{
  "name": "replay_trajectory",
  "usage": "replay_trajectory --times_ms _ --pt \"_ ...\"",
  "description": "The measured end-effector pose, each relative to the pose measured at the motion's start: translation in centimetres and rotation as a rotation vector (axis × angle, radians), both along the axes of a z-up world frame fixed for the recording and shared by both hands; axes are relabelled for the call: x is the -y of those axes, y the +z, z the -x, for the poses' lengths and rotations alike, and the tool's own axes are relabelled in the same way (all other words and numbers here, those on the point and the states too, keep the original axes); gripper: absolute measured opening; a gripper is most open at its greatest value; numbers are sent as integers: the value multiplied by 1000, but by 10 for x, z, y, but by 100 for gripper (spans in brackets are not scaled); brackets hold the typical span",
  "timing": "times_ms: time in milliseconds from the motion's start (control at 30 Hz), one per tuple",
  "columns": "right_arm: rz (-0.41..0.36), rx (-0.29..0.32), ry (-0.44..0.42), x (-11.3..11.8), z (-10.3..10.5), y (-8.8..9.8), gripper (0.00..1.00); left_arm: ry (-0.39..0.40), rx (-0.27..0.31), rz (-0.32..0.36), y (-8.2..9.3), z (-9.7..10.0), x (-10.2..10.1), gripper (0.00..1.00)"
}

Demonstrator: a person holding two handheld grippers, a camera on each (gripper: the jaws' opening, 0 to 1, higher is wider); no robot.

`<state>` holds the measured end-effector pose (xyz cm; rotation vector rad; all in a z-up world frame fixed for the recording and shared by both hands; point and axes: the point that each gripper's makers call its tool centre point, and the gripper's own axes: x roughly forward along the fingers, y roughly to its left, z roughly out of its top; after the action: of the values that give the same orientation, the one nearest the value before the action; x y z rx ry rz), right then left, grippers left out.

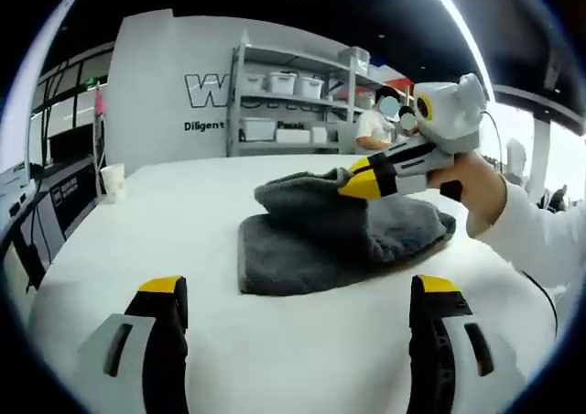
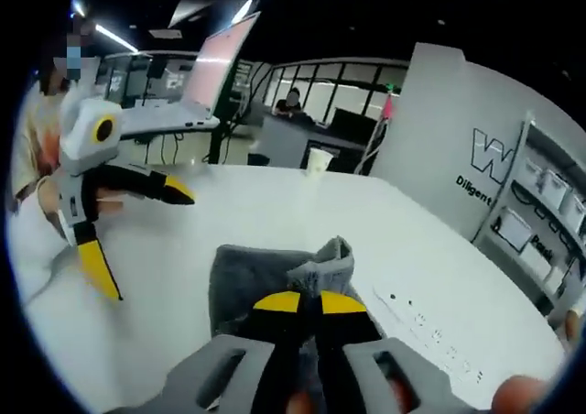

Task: Open the folded towel by lifting each exposed corner and separating the folded layers until the towel lies flat within the target outline without major curled edges

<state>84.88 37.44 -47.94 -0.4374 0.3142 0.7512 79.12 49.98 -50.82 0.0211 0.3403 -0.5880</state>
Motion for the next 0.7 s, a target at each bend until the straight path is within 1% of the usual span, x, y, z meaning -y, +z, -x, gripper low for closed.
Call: replay_trajectory --times_ms 133,233,367,500,533,700 --pt "-28 5 -20 16 1 4 0 -3 2 4 -1 1 2 100" --pt "-36 23 -34 27 1 10 0 -3 -6 17 -1 -7 -6 100" --pt "-46 40 -45 39 0 15 0 -3 -12 23 -2 -13 -10 100" --pt "-84 43 -54 48 1 16 0 -3 -8 30 -3 -9 -5 100" --pt "-70 38 -42 48 1 14 0 -1 -6 37 -2 -10 -4 100" --pt "-112 50 -58 66 2 28 0 3 -4 69 -2 -12 -3 100"
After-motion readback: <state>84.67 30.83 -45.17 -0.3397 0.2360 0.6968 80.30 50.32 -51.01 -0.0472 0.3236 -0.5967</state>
